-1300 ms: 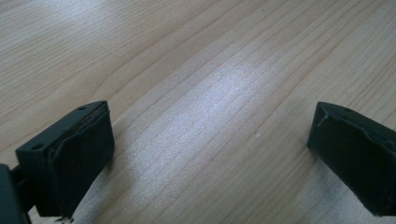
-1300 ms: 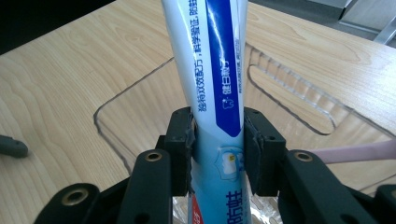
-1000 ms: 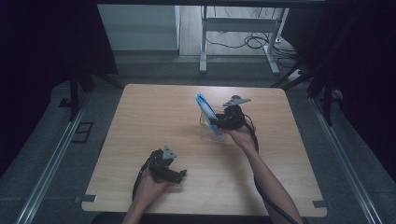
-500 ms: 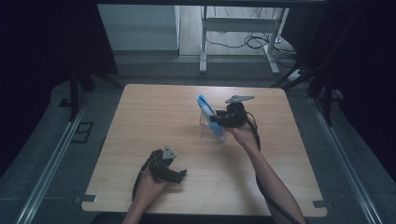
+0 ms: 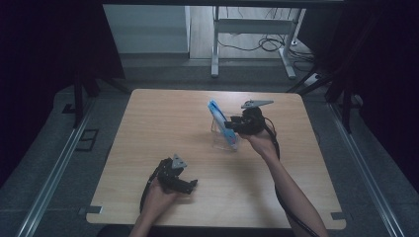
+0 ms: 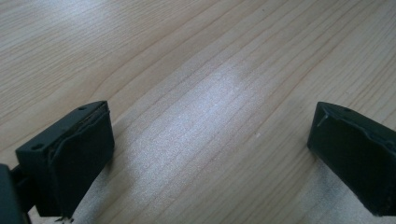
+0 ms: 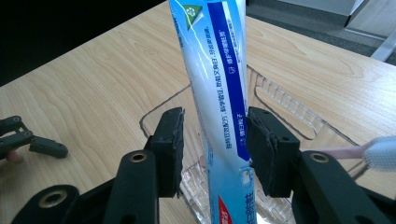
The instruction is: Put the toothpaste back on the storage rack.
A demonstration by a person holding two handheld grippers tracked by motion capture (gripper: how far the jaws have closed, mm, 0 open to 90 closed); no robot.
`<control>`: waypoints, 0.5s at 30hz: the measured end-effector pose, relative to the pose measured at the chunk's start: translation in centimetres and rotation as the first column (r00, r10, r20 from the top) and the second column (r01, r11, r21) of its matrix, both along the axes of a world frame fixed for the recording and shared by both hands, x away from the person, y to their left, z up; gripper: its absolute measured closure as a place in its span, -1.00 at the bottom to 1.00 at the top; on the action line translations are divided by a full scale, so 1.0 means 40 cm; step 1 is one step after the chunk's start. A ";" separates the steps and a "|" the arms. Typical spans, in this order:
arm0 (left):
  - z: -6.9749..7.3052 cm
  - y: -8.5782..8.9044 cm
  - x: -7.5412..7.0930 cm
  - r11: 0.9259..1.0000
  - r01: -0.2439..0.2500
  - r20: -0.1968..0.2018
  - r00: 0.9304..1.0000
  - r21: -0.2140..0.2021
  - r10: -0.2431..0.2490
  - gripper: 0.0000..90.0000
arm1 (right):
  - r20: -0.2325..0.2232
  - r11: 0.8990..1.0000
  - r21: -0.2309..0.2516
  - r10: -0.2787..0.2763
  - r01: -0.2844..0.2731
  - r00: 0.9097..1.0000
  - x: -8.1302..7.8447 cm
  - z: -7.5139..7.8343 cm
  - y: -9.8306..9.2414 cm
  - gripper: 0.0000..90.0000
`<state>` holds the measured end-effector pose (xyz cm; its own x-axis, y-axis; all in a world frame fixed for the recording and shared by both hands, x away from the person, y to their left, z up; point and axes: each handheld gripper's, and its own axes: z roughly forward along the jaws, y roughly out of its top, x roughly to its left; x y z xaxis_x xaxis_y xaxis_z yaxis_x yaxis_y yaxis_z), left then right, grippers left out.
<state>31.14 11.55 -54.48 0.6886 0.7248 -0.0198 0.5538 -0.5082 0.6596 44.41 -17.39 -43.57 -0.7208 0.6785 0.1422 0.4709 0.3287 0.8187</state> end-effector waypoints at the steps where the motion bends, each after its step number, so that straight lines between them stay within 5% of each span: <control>1: 0.000 0.000 0.000 1.000 0.000 0.000 1.000 0.000 0.000 -0.99 | 0.000 1.000 -0.002 -0.002 0.002 1.000 -0.003 0.002 -0.001 0.26; 15: 0.000 -0.001 0.000 1.000 -0.003 0.000 1.000 -0.004 0.003 -0.99 | -0.013 1.000 -0.025 -0.011 0.011 1.000 -0.043 0.021 -0.037 0.49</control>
<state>31.13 11.52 -54.49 0.6862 0.7271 -0.0226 0.5555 -0.5036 0.6617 42.68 -18.85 -42.73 -0.7113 0.6899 0.1346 0.4852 0.3433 0.8042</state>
